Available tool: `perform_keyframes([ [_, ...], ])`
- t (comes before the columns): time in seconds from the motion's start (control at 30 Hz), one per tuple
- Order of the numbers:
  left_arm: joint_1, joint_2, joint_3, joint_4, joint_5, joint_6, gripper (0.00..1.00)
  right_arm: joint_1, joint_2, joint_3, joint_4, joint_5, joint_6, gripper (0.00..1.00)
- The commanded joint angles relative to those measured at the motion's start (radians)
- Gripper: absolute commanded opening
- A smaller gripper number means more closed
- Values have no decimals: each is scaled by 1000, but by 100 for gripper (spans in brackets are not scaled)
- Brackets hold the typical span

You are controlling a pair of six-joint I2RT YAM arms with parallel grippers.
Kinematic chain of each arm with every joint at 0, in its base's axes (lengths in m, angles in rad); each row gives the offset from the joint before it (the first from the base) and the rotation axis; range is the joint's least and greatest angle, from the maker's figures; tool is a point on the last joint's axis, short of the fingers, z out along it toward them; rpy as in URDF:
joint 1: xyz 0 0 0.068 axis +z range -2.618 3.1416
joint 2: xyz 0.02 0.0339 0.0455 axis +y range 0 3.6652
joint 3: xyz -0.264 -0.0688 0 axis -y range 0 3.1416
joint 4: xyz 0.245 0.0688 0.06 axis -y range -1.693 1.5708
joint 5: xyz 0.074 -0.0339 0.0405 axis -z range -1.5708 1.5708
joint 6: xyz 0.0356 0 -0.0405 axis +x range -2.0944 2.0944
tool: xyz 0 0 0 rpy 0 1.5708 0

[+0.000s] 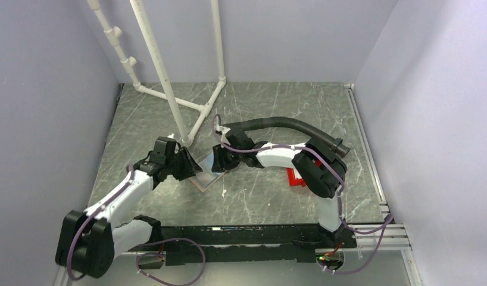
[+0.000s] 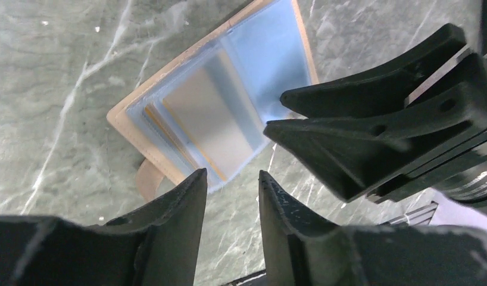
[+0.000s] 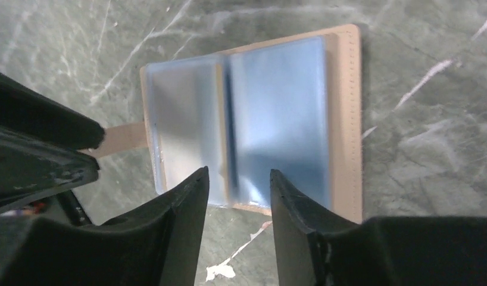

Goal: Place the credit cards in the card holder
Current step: Insert the card slot into the card holder.

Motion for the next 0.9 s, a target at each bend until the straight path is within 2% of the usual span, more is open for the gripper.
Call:
perform_keyframes([
  [0.0, 20, -114, 1, -83, -73, 21, 48, 86, -76, 95, -190, 260, -200, 48],
  [0.2, 57, -146, -9, -123, -52, 27, 63, 148, -13, 187, -248, 311, -259, 61],
  [0.53, 86, -173, -16, -131, -21, 31, 65, 200, 95, 259, -312, 437, -276, 65],
  [0.6, 88, -170, -16, -126, -10, 33, 66, 200, 95, 236, -300, 456, -265, 58],
  [0.67, 89, -167, -16, -117, 0, 33, 66, 196, 94, 216, -285, 465, -245, 44],
  [0.77, 89, -148, -28, -67, 45, 30, 66, 176, 78, 173, -238, 416, -202, 29],
  [0.87, 89, -82, -29, 2, 117, 23, 58, 147, 62, 120, -174, 338, -148, 15],
])
